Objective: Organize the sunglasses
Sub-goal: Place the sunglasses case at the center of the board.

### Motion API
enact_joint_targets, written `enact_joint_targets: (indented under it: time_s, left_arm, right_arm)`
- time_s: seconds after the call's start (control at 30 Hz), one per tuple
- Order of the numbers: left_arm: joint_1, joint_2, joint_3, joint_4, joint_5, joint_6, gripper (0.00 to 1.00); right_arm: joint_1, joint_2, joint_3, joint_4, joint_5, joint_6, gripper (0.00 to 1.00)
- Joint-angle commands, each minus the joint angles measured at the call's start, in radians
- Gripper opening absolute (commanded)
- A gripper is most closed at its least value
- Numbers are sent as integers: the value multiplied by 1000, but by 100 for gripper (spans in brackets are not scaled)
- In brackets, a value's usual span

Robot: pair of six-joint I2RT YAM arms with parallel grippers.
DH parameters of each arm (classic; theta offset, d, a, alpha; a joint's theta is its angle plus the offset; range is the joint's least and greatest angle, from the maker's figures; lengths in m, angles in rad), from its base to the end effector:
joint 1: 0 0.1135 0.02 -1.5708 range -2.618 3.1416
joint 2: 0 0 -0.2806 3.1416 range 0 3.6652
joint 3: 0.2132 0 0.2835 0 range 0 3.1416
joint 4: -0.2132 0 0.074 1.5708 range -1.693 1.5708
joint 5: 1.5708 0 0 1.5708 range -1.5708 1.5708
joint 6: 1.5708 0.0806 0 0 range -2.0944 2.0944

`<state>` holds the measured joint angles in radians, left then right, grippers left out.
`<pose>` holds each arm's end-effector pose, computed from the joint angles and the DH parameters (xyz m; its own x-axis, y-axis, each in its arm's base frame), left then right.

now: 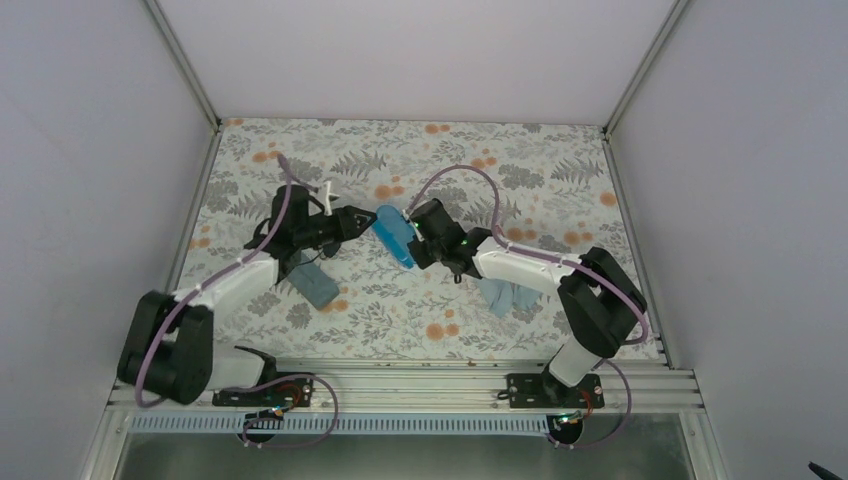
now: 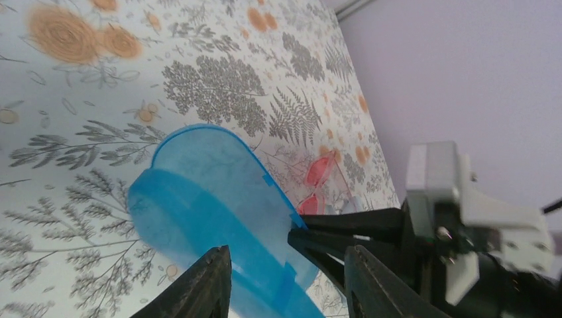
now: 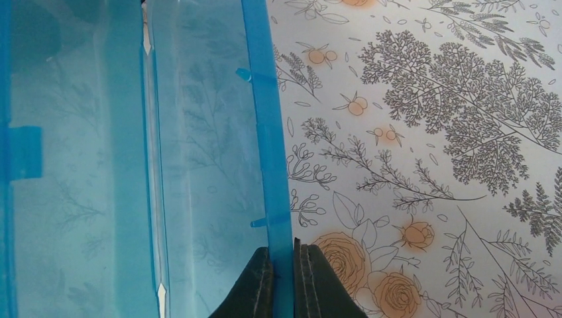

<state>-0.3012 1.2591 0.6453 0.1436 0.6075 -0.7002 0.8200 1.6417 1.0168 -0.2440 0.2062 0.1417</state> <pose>0.2919 -0.1389 0.2065 -0.8010 -0.3052 -0.5151 0.2791 0.5708 -0.7722 0.2839 0.2800 0.1632 -0.6041 -0.4448 -0.6613 -0.5456 0.8356 -0.0636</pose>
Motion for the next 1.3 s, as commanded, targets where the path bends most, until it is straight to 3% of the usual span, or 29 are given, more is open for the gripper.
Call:
enact_joint_targets:
  time_s: [0.0,0.33,0.53,0.83,1.0,1.27]
  left_arm:
    - [-27,115,59,168,57,-13,42]
    - [-84,310,70,95,-54,3,34]
    - [-95,308,6,24,-137,5,31]
    - [-110,326,-114,61,-206,11,29]
    - [-120,367,-108,83,-223,14,25]
    - [-145,404,-91,63,-274,9,24]
  right_arm:
    - [19,14,10,17,77,-31,6]
    - [21,0,-4,25,43,-41,6]
    - [15,-4,1,18,21,-28,6]
    - [-26,72,11,6,-67,24,6]
    - [-45,109,9,38,-131,38,6]
    - [-81,147,24,31,-163,91,17]
